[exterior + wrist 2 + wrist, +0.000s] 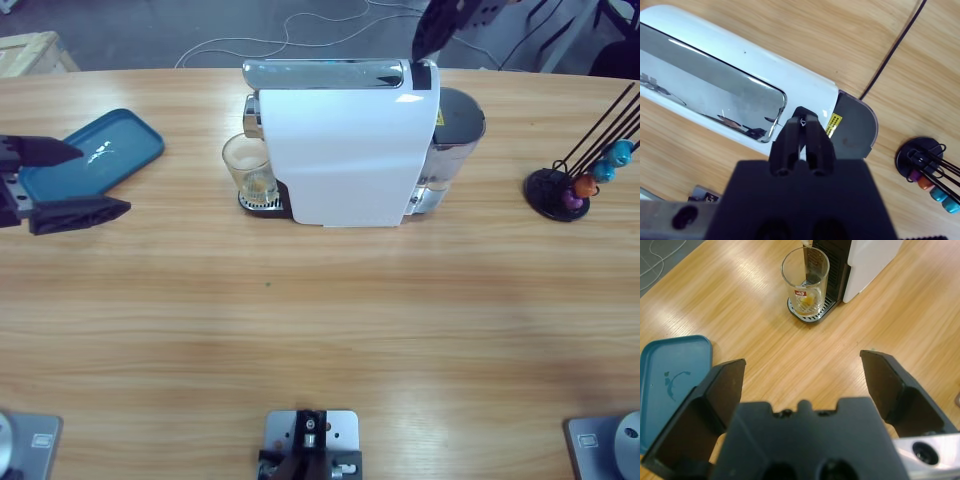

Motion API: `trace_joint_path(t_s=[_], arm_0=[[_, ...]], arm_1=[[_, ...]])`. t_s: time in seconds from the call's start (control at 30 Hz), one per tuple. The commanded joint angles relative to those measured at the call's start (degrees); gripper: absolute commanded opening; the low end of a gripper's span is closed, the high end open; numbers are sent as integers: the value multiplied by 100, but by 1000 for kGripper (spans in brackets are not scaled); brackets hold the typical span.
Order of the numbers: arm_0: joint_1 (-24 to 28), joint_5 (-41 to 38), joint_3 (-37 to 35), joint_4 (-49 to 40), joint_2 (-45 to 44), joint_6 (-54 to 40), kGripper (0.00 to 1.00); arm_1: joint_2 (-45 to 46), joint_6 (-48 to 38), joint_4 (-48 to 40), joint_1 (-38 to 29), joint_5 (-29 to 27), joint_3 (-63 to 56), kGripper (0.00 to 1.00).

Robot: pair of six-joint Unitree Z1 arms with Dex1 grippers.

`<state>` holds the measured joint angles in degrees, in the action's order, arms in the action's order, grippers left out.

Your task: Pour coffee

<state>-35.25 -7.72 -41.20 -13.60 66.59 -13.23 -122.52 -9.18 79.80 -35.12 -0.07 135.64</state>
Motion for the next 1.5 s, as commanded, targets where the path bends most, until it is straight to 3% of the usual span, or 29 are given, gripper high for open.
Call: trace_joint_path(t_s=[0.03,0.43,0.47,0.5,0.53,0.7,1.5], arm_0=[[-44,104,217,175,241,48,991],[-44,131,261,184,186,48,991],[-44,131,261,187,179,48,991],[-44,131,254,189,174,48,991],[-44,131,253,185,157,48,991],[-44,131,277,182,97,52,991],[-44,177,346,191,39,127,991]], arm_1=[[-237,92,157,-21,-95,-87,0],[-202,101,167,-118,-237,-44,0],[-66,101,199,-118,-311,91,57],[115,94,273,-128,-399,279,688],[331,81,311,-162,-431,423,990],[855,14,352,-199,-441,246,1000],[581,-119,352,-313,-450,-13,1000]])
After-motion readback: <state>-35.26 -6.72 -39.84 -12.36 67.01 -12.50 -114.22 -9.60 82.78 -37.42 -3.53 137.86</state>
